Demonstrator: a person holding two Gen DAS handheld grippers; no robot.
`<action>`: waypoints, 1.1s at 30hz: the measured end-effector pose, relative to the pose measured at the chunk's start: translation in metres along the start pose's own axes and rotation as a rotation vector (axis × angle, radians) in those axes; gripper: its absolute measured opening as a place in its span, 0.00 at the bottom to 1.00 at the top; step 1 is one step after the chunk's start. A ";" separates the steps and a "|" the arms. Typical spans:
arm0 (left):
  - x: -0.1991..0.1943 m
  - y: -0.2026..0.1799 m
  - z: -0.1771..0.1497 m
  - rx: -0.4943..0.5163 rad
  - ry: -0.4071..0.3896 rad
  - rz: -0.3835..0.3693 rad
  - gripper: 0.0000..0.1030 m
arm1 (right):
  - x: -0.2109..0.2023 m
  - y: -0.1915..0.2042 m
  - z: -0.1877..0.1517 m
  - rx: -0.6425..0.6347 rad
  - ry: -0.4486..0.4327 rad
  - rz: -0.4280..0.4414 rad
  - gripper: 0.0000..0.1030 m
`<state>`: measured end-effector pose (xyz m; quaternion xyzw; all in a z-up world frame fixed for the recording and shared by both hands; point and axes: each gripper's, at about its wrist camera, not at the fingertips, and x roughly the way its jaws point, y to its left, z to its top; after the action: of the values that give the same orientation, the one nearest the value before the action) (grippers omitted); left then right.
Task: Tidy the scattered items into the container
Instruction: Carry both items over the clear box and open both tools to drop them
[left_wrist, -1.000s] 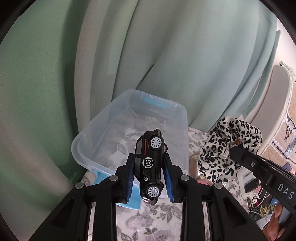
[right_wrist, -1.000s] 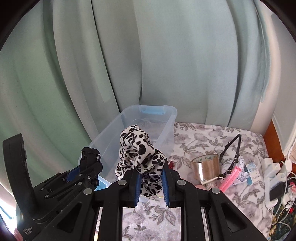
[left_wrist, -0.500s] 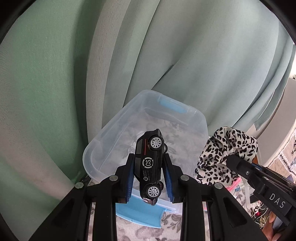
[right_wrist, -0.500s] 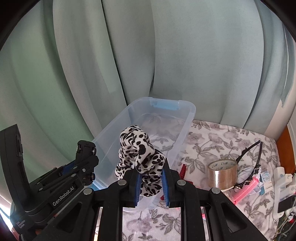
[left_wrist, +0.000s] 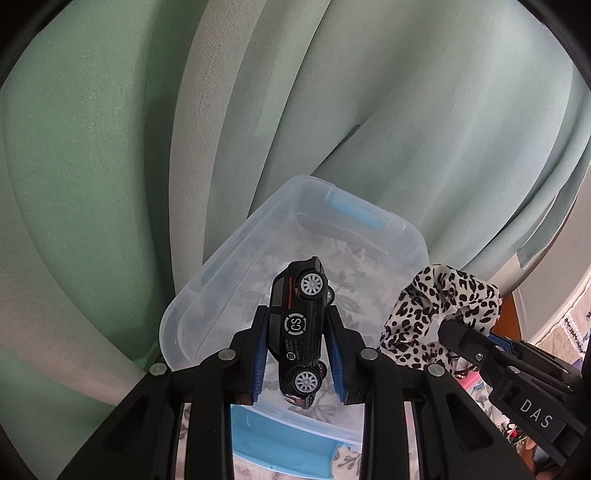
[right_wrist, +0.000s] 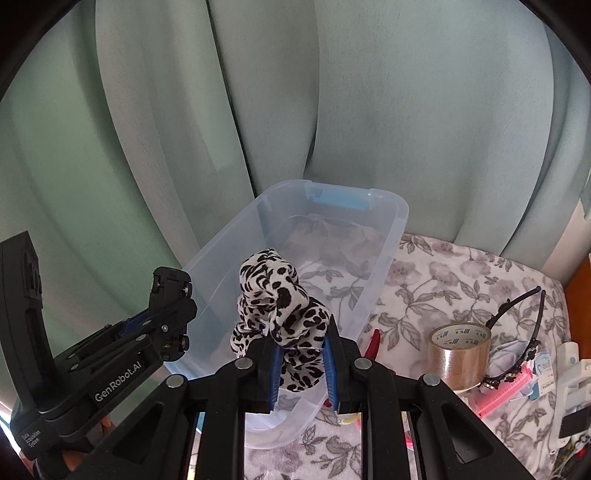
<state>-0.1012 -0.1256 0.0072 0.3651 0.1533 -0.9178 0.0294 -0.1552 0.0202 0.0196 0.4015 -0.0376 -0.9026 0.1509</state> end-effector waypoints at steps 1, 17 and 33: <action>0.002 0.000 0.000 0.002 0.004 0.003 0.30 | 0.003 0.000 0.000 -0.001 0.006 -0.002 0.22; 0.006 0.002 0.002 -0.015 0.029 0.025 0.51 | 0.013 0.001 0.003 -0.008 0.033 -0.005 0.42; -0.036 -0.010 -0.006 0.006 0.025 0.015 0.54 | -0.019 -0.008 -0.009 0.037 -0.004 -0.013 0.53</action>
<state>-0.0728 -0.1160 0.0297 0.3780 0.1483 -0.9133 0.0333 -0.1380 0.0344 0.0257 0.4027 -0.0521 -0.9034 0.1376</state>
